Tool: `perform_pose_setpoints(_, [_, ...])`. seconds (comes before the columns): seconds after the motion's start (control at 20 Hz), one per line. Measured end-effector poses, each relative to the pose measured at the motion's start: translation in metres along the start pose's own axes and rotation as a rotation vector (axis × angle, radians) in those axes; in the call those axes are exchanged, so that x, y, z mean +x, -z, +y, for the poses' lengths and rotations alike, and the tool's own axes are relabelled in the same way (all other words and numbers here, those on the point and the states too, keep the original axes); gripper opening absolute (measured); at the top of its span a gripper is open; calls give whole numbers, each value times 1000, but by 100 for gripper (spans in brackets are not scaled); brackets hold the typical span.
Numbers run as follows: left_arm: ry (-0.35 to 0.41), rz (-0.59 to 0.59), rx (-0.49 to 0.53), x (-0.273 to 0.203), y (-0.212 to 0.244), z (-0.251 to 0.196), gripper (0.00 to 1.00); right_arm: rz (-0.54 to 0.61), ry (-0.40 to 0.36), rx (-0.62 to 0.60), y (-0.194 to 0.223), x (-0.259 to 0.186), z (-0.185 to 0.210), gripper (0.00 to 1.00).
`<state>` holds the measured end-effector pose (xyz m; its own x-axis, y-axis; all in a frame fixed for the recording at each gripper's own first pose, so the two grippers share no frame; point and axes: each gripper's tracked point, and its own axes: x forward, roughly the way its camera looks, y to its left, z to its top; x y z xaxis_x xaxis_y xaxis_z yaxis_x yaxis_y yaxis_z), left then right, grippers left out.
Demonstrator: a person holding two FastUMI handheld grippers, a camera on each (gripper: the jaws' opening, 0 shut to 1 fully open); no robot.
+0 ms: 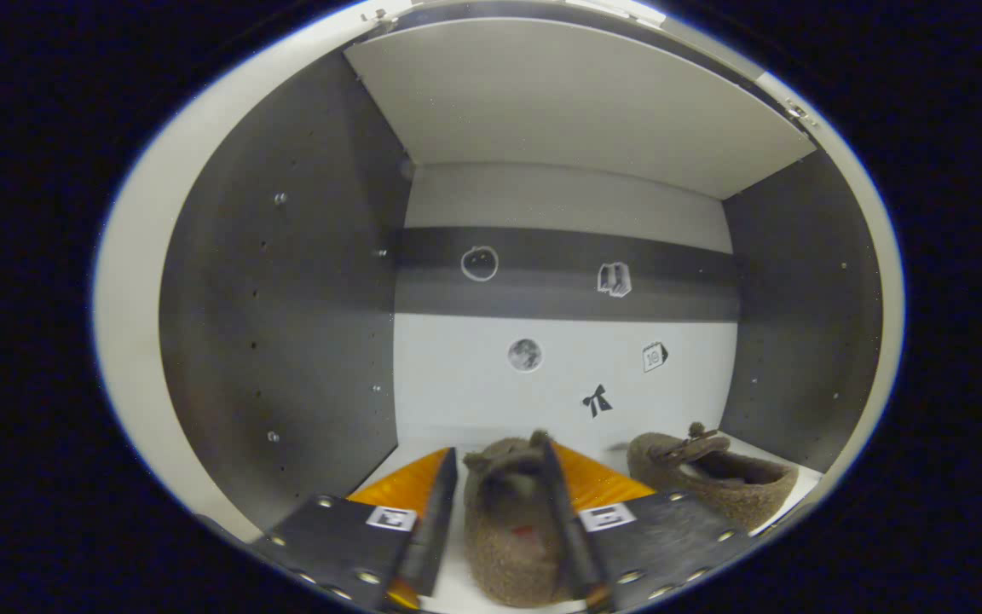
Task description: Grab one shoe with the right hand and put it into the shoe cabinet, grab the other shoe with the left hand and put it into the shoe cabinet; then close the right door with the right hand and the left door with the left hand.
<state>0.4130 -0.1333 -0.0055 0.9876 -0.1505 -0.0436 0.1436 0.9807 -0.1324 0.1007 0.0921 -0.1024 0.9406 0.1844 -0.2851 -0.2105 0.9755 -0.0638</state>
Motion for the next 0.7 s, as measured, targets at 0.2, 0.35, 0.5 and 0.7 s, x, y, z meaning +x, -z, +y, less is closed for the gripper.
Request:
perform_pose_setpoints(0.2, [12,-67,54,-34,-32,-10,92,-26,2,16,-7,-11,-10,98])
perform_pose_setpoints(0.35, [24,-80,30,-76,-40,-16,99,-50,3,26,-17,-24,-19,98])
perform_pose_setpoints(0.5, [37,-81,41,-119,-44,-21,99,-66,2,38,-23,-36,-30,97])
perform_pose_setpoints(0.7, [30,-75,67,-177,-42,-26,99,-90,-2,43,-30,-53,-43,98])
